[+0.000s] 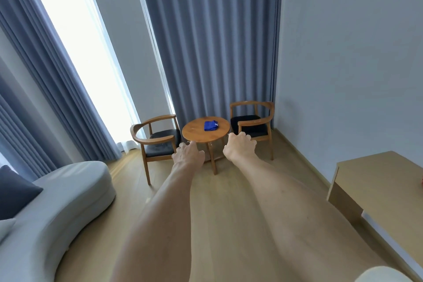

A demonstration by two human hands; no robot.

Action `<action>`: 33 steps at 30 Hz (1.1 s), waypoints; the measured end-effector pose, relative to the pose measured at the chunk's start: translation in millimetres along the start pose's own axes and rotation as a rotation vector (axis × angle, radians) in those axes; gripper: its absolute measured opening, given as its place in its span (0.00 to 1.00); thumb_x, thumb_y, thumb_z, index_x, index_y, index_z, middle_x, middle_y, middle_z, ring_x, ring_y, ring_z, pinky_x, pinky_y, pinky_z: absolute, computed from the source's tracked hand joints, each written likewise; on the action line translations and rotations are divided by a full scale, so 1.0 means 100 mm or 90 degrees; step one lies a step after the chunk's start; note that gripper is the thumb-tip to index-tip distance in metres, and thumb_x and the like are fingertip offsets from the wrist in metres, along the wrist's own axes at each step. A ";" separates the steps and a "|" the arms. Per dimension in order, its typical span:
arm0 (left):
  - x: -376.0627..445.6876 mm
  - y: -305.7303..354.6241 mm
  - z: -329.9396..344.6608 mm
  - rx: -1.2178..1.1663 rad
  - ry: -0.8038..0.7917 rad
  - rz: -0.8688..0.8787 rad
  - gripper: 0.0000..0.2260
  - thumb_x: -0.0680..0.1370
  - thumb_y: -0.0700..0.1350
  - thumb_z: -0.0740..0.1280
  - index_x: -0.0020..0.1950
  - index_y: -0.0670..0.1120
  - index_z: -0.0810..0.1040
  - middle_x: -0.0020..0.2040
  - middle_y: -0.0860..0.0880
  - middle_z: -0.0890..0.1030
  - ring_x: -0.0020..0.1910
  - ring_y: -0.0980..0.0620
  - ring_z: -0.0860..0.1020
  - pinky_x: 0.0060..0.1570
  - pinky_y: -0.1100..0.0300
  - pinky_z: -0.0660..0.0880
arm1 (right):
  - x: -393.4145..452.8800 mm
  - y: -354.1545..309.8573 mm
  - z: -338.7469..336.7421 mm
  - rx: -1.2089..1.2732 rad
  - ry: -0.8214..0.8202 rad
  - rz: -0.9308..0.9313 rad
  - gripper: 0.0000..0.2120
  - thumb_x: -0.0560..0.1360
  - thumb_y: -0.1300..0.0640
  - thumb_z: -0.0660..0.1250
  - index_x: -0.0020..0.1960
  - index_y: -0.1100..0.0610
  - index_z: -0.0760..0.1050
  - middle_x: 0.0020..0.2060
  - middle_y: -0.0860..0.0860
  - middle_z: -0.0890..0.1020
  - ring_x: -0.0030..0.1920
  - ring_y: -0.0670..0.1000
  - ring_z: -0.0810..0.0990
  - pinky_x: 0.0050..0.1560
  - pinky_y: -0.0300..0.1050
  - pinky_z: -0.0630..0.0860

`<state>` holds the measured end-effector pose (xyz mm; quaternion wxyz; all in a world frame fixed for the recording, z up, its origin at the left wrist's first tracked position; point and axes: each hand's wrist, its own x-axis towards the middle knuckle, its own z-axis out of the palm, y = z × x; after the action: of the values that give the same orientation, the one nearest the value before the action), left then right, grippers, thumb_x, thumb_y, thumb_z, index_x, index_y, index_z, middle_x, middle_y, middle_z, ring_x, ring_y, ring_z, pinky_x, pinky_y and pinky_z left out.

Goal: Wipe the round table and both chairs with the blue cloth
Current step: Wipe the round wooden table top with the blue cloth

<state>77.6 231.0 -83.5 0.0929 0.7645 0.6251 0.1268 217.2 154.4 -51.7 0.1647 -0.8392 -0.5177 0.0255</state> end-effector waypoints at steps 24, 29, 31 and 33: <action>5.39 0.32 1.10 -0.022 -0.060 -0.068 0.20 0.79 0.48 0.63 0.70 0.50 0.68 0.67 0.41 0.71 0.61 0.42 0.74 0.58 0.46 0.75 | 5.50 -0.60 1.48 -0.036 -0.087 -0.018 0.16 0.76 0.53 0.69 0.63 0.55 0.73 0.57 0.56 0.75 0.58 0.55 0.73 0.58 0.53 0.73; 6.69 0.26 1.44 -0.027 -0.108 -0.101 0.23 0.77 0.46 0.62 0.73 0.50 0.66 0.66 0.42 0.72 0.61 0.42 0.73 0.60 0.46 0.74 | 6.74 -0.85 2.06 -0.030 -0.114 -0.006 0.14 0.76 0.52 0.69 0.61 0.54 0.73 0.56 0.55 0.74 0.56 0.55 0.73 0.54 0.51 0.71; 7.18 0.27 1.55 -0.028 -0.113 -0.109 0.22 0.77 0.46 0.62 0.72 0.50 0.67 0.66 0.43 0.72 0.61 0.43 0.74 0.59 0.46 0.74 | 7.23 -0.93 2.25 -0.020 -0.116 -0.015 0.15 0.76 0.52 0.69 0.61 0.54 0.73 0.57 0.55 0.74 0.57 0.55 0.73 0.55 0.52 0.72; 7.64 0.29 1.66 -0.024 -0.132 -0.101 0.20 0.77 0.46 0.62 0.70 0.49 0.68 0.65 0.43 0.72 0.59 0.43 0.74 0.58 0.47 0.75 | 7.68 -0.98 2.42 -0.018 -0.129 -0.011 0.15 0.77 0.52 0.68 0.62 0.54 0.72 0.58 0.55 0.74 0.58 0.55 0.73 0.57 0.52 0.72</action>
<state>298.3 976.5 -173.4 0.1808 0.7199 0.6682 0.0510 437.0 928.8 -152.3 0.0999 -0.8301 -0.5391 0.1016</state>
